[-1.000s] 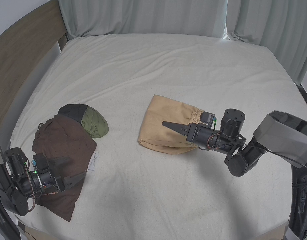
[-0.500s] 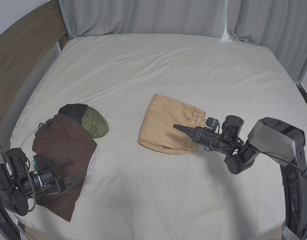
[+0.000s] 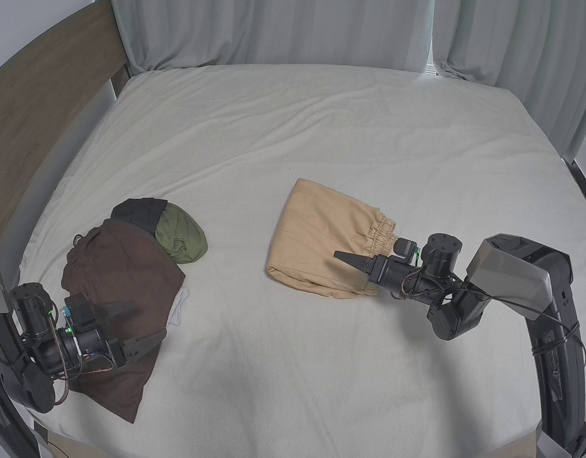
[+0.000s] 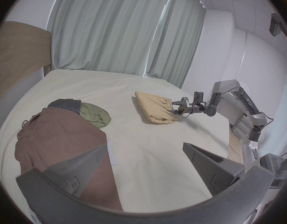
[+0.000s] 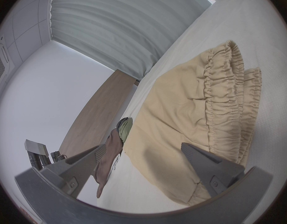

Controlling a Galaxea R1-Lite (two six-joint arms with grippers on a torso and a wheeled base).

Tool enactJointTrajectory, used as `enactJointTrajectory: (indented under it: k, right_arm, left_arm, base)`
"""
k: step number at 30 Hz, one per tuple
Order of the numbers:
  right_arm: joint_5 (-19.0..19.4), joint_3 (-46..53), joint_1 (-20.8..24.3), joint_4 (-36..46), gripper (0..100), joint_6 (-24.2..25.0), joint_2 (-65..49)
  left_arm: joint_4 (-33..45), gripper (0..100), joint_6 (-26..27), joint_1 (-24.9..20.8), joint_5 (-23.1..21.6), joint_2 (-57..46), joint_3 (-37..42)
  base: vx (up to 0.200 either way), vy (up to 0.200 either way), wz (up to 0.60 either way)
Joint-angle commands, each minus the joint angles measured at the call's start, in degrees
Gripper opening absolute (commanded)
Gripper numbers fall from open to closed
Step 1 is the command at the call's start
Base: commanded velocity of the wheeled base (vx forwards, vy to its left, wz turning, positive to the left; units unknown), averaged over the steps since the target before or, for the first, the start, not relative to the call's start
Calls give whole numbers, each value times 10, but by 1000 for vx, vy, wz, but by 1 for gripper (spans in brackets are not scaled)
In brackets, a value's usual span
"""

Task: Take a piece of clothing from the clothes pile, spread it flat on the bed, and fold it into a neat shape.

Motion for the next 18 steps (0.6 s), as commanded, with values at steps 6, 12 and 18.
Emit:
enactJointTrajectory:
  k: [6, 12, 18]
  right_arm:
    - [-1, 100, 20, -20, 100, -26, -165]
    - [-2, 271, 20, -17, 100, -203, -308]
    - [-54, 418, -11, -6, 100, -300, -440]
  left_arm:
    - [0, 100, -1, -37, -2, -30, 5]
    - [0, 100, -11, -85, -1, -66, 5]
    - [0, 100, -20, -148, -1, -119, 37]
  base:
    - [0, 0, 0]
    - [0, 0, 0]
    - [0, 0, 0]
